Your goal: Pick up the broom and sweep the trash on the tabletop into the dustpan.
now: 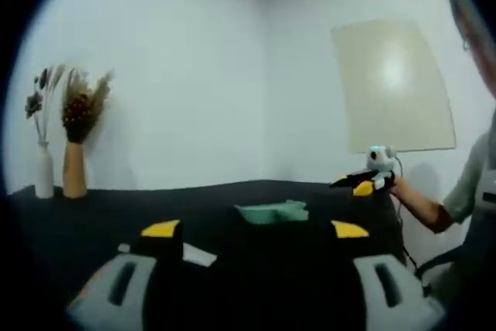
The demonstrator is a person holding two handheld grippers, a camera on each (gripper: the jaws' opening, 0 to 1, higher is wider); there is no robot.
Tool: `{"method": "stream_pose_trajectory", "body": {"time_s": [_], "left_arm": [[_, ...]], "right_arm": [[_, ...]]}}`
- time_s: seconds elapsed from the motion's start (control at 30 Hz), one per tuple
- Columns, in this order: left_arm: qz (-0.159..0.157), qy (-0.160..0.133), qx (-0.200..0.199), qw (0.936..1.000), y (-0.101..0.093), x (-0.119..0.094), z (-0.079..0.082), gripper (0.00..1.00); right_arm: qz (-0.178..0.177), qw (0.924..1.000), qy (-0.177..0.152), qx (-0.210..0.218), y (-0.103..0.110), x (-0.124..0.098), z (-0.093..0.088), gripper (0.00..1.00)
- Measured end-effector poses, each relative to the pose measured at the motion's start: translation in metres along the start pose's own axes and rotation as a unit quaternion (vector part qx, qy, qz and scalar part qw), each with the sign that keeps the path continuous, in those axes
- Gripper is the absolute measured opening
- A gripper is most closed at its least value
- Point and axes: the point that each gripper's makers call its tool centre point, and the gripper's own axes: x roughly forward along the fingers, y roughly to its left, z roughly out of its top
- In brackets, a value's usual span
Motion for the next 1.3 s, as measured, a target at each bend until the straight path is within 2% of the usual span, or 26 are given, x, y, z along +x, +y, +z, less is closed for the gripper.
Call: {"method": "stream_pose_trajectory", "body": {"time_s": [0.07,0.2,0.27,0.33,0.37,0.43,0.47,0.5,0.63,0.8,0.93,1.03,1.1,1.13,1.2,1.23,1.27,1.3], "left_arm": [[-0.008,0.008,0.005,0.9999,-0.007,0.003,-0.002,0.76],[-0.025,0.016,0.018,0.9994,-0.022,0.008,-0.002,0.76],[-0.033,0.025,0.022,0.9989,-0.029,0.013,-0.005,0.76],[-0.028,0.045,0.036,0.998,-0.032,0.018,-0.013,0.76],[-0.029,0.048,0.038,0.9977,-0.034,0.02,-0.015,0.76],[-0.03,0.054,0.042,0.9972,-0.039,0.022,-0.017,0.76],[-0.032,0.053,0.044,0.9971,-0.042,0.023,-0.017,0.76],[-0.034,0.051,0.045,0.9971,-0.044,0.024,-0.015,0.76],[-0.034,0.036,0.041,0.9979,-0.049,0.03,-0.009,0.76],[-0.04,0.035,0.039,0.9978,-0.051,0.036,-0.011,0.75],[-0.041,0.036,0.04,0.9977,-0.05,0.036,-0.013,0.75],[-0.043,0.03,0.035,0.998,-0.047,0.035,-0.01,0.75],[-0.042,0.03,0.038,0.9979,-0.046,0.036,-0.008,0.74],[-0.043,0.031,0.041,0.9977,-0.046,0.036,-0.008,0.74],[-0.048,0.04,0.052,0.9967,-0.048,0.037,-0.009,0.75],[-0.05,0.043,0.055,0.9963,-0.049,0.037,-0.009,0.75],[-0.051,0.047,0.062,0.9957,-0.05,0.038,-0.009,0.75],[-0.055,0.047,0.066,0.9952,-0.051,0.038,-0.008,0.75]], "right_arm": [[0.001,1.0,0.008,-0.003,-0.004,0.0,0.009,0.49],[0.011,0.9976,0.063,-0.028,-0.013,0.007,0.022,0.44],[0.016,0.9946,0.09,-0.05,-0.017,0.015,0.027,0.41],[0.033,0.9901,0.113,-0.076,-0.018,0.022,0.031,0.38],[0.033,0.9869,0.139,-0.075,-0.022,0.027,0.031,0.38],[0.03,0.9834,0.161,-0.078,-0.023,0.037,0.035,0.34],[0.027,0.9826,0.166,-0.077,-0.029,0.04,0.045,0.33],[0.027,0.9807,0.177,-0.079,-0.031,0.046,0.047,0.32],[0.019,0.9716,0.229,-0.056,-0.03,0.069,0.045,0.31],[0.0,0.9609,0.275,0.031,-0.024,0.095,0.043,0.28],[-0.035,0.9453,0.317,0.069,-0.027,0.107,0.039,0.23],[-0.045,0.9297,0.351,0.103,-0.025,0.116,0.034,0.21],[-0.042,0.917,0.372,0.139,-0.019,0.122,0.029,0.21],[-0.044,0.9068,0.385,0.167,-0.016,0.123,0.025,0.21],[-0.056,0.8954,0.403,0.181,-0.017,0.128,0.019,0.21],[-0.066,0.8873,0.417,0.185,-0.017,0.128,0.016,0.2],[-0.076,0.886,0.418,0.187,-0.02,0.132,0.016,0.2],[-0.086,0.8784,0.428,0.195,-0.02,0.132,0.014,0.19]]}}
